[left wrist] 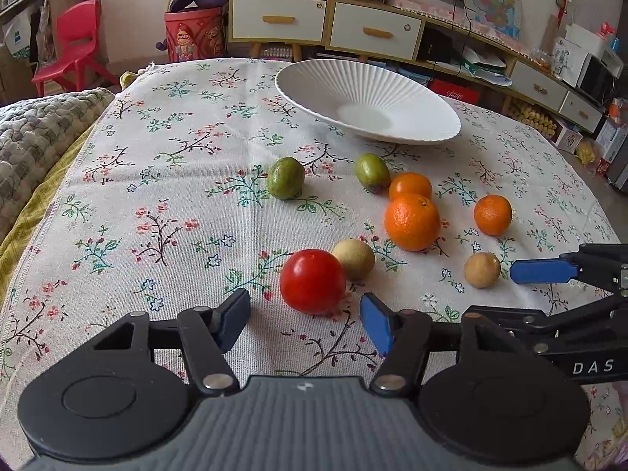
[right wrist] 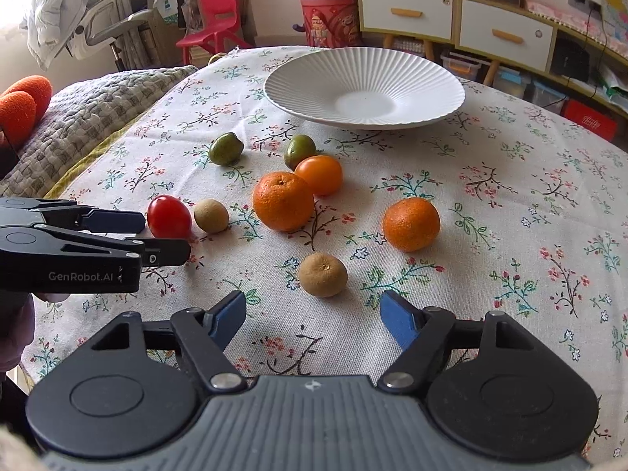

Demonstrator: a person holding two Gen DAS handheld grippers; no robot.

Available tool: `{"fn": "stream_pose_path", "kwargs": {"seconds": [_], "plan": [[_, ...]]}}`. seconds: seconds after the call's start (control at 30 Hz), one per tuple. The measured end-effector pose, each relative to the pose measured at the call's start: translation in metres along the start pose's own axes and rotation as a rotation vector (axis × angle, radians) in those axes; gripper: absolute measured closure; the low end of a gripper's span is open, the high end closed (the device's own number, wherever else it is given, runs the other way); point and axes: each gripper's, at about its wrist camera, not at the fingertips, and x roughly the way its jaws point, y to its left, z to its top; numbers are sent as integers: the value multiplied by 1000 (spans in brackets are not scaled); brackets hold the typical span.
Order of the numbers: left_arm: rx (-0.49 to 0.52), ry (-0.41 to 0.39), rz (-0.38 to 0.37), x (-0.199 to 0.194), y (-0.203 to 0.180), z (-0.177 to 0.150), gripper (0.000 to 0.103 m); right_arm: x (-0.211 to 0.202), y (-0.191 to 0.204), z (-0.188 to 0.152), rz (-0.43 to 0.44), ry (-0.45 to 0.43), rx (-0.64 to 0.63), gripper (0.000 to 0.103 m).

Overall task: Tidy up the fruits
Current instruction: 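Close the left tool on the red tomato while the right tool grasps the brown kiwi, then carry the tomato and kiwi in both tools over the white bowl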

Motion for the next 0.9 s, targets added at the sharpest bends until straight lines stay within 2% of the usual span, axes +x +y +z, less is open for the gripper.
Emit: {"fn": "stream_pose_path", "kwargs": {"seconds": [0.27,0.67,0.9], "plan": [[6,-15,-23,2,-1,1,80,2,2,1,-6,-12,-25,53],[11,-20,-32,2,0,1,83,6,2,4,-24,-38,-24,78],[8,-15,-39,1,0,1,83,6,5,5,-27,-46,-42,80]]}}
